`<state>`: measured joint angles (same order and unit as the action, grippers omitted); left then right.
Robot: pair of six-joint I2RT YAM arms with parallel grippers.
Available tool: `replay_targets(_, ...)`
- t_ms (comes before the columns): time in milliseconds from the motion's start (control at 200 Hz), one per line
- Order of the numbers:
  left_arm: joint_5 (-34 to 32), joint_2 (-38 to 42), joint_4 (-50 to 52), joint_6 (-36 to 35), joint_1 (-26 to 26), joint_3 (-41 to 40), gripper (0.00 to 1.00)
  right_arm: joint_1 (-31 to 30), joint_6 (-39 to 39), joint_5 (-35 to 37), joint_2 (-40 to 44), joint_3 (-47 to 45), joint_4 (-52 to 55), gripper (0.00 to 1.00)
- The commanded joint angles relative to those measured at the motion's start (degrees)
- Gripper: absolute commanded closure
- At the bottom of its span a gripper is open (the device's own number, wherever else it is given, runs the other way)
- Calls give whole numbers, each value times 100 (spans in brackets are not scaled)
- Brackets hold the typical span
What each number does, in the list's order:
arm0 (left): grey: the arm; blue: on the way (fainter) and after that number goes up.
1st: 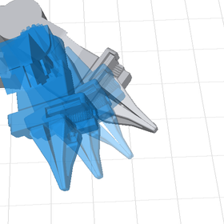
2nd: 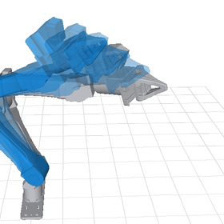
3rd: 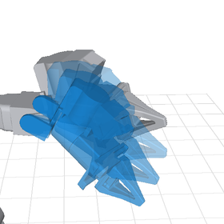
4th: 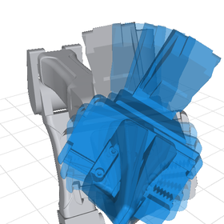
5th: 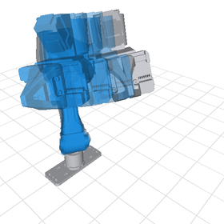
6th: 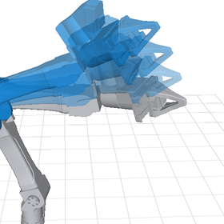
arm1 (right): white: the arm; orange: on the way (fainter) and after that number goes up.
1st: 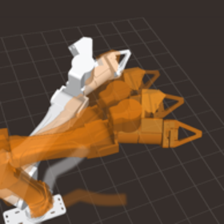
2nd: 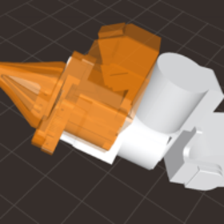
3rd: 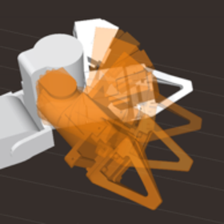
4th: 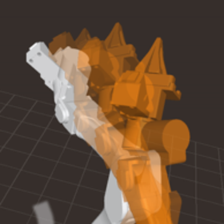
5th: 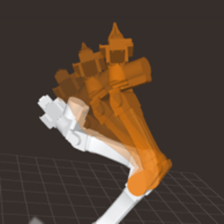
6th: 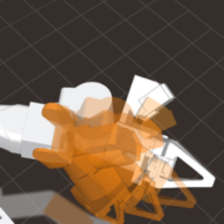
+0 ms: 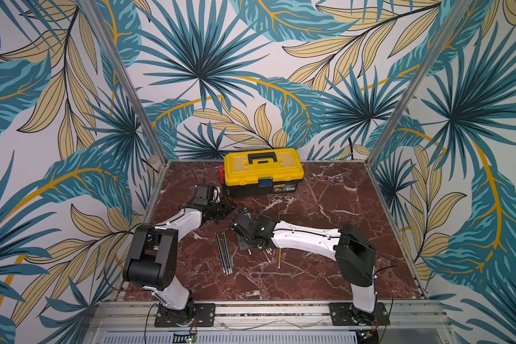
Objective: Remove the protective cover of the pencils
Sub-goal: Remove the protective sleeve from the pencil.
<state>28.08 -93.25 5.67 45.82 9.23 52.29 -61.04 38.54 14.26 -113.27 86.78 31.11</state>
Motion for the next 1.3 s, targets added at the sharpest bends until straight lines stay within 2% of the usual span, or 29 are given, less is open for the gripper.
replay_targets(0, 105, -81, -137, -86, 92, 132, 70, 16, 40, -45, 166, -109, -109, 100)
replay_targets(160, 130, -148, -128, -126, 171, 207, 71, 39, 25, -26, 176, -73, -112, 100)
replay_targets(626, 105, -211, -131, -197, 184, 247, 91, 171, 7, -152, 113, -59, -164, 100)
replay_targets(806, 170, -272, -129, -220, 179, 308, 93, 206, 10, -356, 120, -109, -248, 100)
replay_targets(941, 136, -246, -133, -166, 184, 270, 94, 214, -13, -378, 40, -103, -262, 83)
replay_targets(1061, 172, -268, -132, -201, 184, 295, 94, 218, 13, -419, -44, -112, -349, 73)
replay_targets(1297, 207, -273, -128, -173, 184, 295, 95, 248, 58, -455, -269, 15, -356, 71)
